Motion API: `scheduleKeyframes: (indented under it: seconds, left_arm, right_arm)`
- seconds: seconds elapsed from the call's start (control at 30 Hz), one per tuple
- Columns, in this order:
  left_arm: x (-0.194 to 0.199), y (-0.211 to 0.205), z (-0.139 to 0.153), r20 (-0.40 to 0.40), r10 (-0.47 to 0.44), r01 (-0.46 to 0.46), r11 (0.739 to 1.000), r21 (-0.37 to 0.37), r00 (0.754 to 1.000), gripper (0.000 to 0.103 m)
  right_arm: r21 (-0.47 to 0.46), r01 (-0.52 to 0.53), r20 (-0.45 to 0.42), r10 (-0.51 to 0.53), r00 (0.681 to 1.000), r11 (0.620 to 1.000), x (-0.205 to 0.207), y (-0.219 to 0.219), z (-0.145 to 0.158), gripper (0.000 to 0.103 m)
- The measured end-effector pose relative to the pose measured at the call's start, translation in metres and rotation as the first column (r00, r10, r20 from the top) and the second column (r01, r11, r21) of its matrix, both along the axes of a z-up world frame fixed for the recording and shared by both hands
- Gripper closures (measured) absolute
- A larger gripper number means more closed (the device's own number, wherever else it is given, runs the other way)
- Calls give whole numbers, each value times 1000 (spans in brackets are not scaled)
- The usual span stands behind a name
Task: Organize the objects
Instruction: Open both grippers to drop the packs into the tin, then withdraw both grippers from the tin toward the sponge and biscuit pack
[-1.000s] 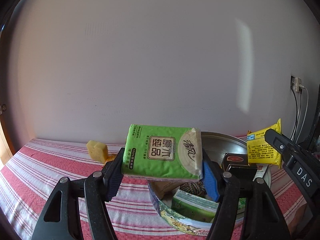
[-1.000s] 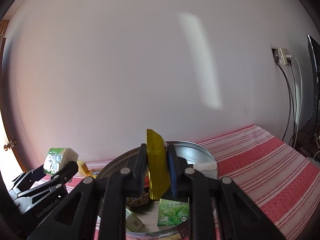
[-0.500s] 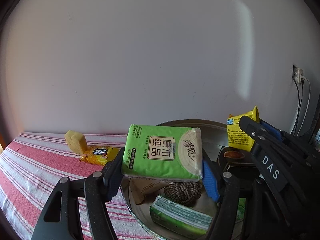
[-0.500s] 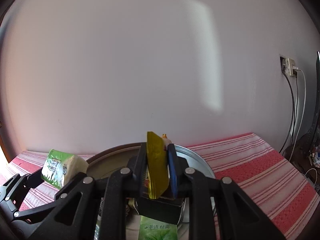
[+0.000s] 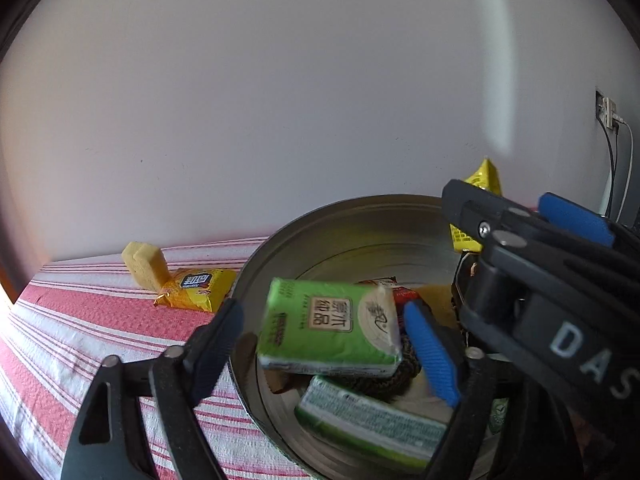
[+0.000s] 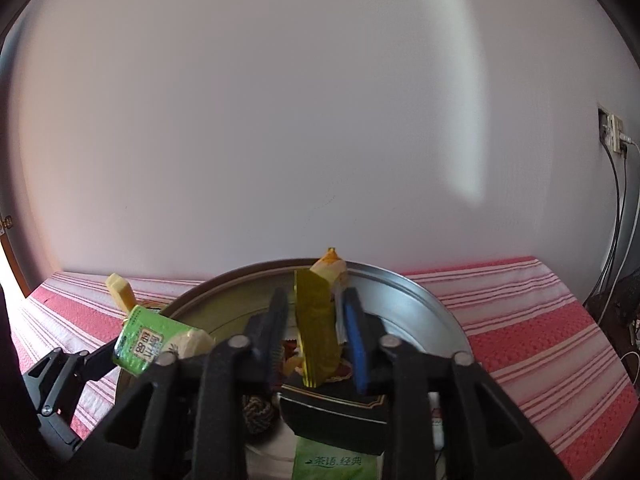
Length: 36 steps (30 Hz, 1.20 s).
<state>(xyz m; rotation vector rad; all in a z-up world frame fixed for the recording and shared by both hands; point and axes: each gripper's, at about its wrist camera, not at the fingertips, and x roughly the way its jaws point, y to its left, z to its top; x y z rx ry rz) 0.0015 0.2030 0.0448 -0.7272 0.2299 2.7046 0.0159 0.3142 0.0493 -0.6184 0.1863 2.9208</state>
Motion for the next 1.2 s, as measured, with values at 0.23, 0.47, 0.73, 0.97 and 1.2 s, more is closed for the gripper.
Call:
scheduleKeyframes:
  seconds: [0.23,0.47,0.73,0.97,1.2]
  left_arm:
    - [14,-11,14,-88,24,-20,999,48,996,1]
    - [23,-37,21,-79,6,6,990,142,997,1]
    - [26,-69,25,-213,132,-114,989,93,968,1]
    - [21,-99,16,-228,226,-205,972,114,947,1]
    - [22,-97,5,-239,230,-222,973,59,943,1]
  right_arm:
    - [-15,39,-111,-41,993,999,23,0,17,2]
    - [-51,69,-134,-76,988,996,30,7,15,0]
    - [-76,130,-154,-141,978,989,41,13,7,0]
    - [-26,286,-281,-282,917,958,63,4,3,0]
    - [-9,315,-288,-304,908,949,66,-6,-4,0]
